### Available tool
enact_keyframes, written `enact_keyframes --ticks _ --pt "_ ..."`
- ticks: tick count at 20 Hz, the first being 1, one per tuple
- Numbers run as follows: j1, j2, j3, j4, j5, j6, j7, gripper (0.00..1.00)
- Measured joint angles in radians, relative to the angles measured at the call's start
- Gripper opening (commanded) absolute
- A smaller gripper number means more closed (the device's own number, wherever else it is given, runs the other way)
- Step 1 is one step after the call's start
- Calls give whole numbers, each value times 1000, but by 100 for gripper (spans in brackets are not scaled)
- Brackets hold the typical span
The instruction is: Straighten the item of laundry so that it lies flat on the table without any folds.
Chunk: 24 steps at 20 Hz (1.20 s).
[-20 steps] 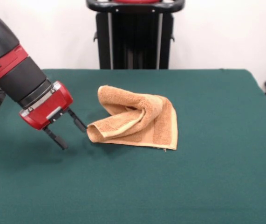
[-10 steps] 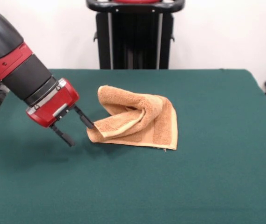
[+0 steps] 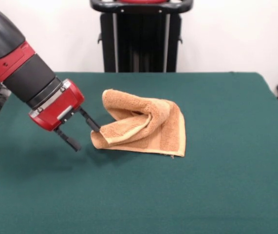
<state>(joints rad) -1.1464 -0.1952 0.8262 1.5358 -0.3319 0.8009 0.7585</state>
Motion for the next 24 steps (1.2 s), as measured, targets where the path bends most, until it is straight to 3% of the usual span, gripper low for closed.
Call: enact_keyframes --ticks 24 --pt "12 -11 -1 33 4 0 0 100"
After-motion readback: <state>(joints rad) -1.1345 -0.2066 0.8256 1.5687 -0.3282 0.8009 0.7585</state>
